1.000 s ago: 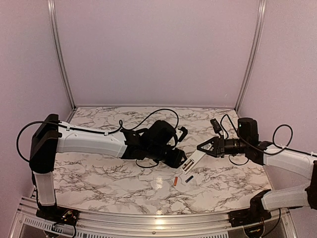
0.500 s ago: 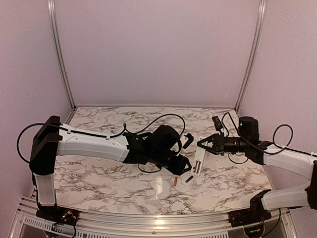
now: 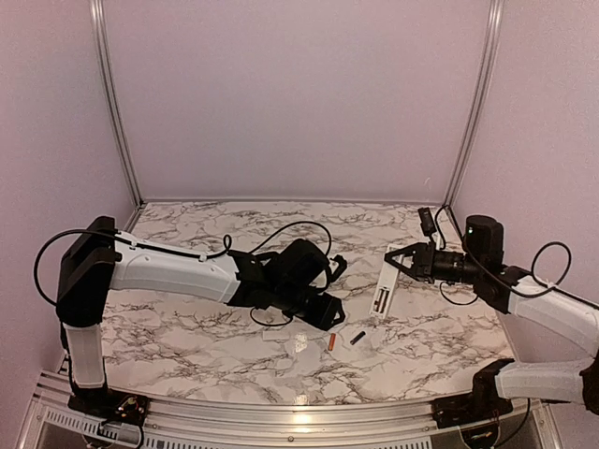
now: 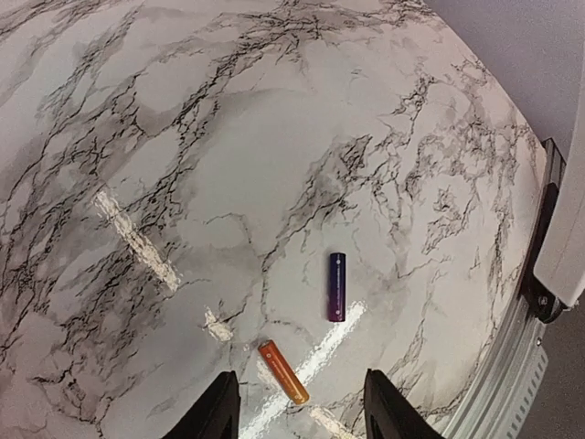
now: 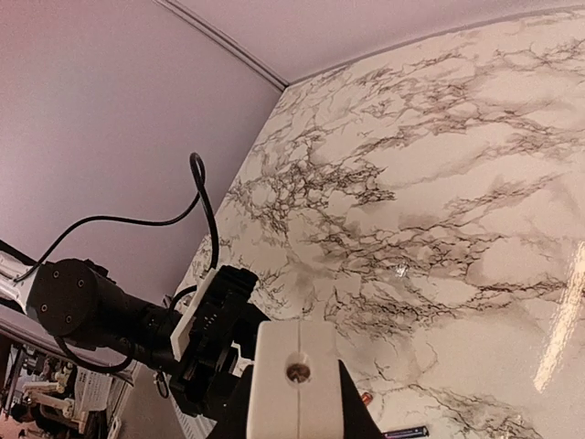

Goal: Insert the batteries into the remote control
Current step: Pick up the battery from the center of the board.

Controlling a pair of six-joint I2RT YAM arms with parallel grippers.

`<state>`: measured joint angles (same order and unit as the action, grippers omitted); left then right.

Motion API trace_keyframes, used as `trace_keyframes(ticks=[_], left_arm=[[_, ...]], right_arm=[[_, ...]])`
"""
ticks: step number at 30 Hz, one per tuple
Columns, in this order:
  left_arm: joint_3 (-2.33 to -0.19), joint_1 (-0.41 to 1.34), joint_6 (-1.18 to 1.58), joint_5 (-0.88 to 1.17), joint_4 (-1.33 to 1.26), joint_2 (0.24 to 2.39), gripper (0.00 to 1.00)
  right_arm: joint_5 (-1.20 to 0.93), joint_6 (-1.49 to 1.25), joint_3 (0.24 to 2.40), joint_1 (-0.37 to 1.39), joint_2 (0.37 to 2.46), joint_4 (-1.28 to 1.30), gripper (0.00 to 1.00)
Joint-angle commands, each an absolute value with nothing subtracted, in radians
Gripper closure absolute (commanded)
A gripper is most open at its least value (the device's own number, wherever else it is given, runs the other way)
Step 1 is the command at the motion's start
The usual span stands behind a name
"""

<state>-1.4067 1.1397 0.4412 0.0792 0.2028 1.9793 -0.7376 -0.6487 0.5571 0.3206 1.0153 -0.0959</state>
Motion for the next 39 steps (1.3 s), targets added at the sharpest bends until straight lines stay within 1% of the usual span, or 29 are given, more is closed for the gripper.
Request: trace_keyframes(ticks=[1,4,7,13,22,28,32,37,39], left_arm=[[-1.416,1.137,0.453,0.036,0.331,1.990,0.52],[-1.455,1.141,0.450,0.035,0.404,2.028,0.51],[-1.516,1.144,0.452,0.032,0.470,2.081,0.53],[-1.592,1.160,0.437,0.043,0.518,2.150,0.55],[-1.701,1.173,0.411,0.025,0.598,2.251,0.61],[-1.735,1.185,0.386,-0.035,0.662,2.282,0.71],[-1.723,1.186,0.372,-0.106,0.705,2.285,0.86],[-1.638,1.173,0.373,-0.156,0.714,2.224,0.97],[-1.568,1.159,0.384,-0.164,0.656,2.162,1.00]], right_arm=[[-0.621,-0.622,0.563,0.298,0.920,-0.065,1.00],[-0.592,-0.618,0.550,0.288,0.883,-0.053,1.00],[-0.589,-0.614,0.547,0.284,0.874,-0.052,1.00],[-0.605,-0.603,0.550,0.277,0.893,-0.054,1.00],[-0.616,-0.603,0.549,0.273,0.893,-0.054,1.00],[-0.615,-0.599,0.548,0.271,0.897,-0.052,1.00],[-0.626,-0.611,0.538,0.271,0.912,-0.075,1.00],[-0.658,-0.656,0.529,0.275,0.965,-0.159,1.00],[-0.664,-0.680,0.528,0.287,0.985,-0.196,1.00]])
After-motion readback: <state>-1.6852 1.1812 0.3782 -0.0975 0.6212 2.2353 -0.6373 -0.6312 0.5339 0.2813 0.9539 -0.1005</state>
